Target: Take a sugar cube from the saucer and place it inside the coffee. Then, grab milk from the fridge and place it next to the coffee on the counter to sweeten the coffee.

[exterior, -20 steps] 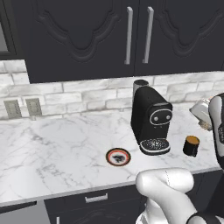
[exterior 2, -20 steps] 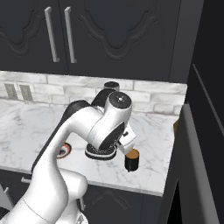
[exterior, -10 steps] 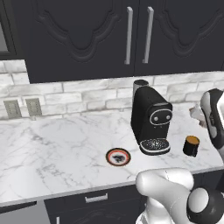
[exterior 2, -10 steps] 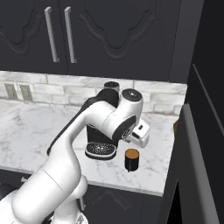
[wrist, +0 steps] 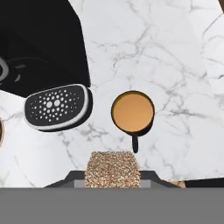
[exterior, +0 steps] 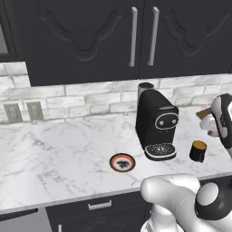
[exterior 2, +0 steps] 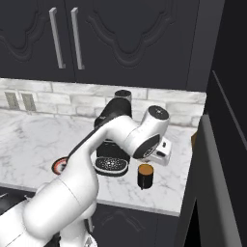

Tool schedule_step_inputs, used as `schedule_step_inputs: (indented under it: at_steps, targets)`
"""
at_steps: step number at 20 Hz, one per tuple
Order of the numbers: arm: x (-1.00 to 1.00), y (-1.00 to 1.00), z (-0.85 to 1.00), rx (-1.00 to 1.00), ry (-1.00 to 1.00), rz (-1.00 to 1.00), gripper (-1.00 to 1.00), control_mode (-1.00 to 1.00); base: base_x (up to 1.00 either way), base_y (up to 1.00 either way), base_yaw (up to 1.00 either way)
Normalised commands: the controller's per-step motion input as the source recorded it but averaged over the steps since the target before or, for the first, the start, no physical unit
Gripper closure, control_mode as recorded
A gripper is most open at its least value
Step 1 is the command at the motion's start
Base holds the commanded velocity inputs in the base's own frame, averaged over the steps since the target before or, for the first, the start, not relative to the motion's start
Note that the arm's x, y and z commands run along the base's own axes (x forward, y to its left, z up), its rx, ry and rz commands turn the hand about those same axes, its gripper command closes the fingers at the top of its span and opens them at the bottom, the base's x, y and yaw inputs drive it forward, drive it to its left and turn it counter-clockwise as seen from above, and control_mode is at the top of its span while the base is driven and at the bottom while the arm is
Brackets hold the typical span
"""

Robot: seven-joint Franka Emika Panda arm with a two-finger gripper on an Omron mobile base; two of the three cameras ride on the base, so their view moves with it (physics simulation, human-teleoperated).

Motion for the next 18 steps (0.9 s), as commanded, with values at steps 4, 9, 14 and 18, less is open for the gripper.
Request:
schedule_step_inputs:
  at_steps: [4, 9, 14, 18]
  targets:
    - [0.09, -0.08, -0.40, -0.04, 0.00, 0.15, 1.00, -1.00, 0.00, 0.00, 0.00]
    - [0.09, 0.00, -0.38, -0.03, 0.00, 0.12, 1.00, -1.00, 0.00, 0.00, 0.00]
    - [0.19, -0.04, -0.28, -0.13, 0.00, 0.08, 1.00, -1.00, 0.00, 0.00, 0.00]
    - [0.23, -0.05, -0.18, -0.16, 0.01, 0.00, 1.00, -1.00, 0.00, 0.00, 0.00]
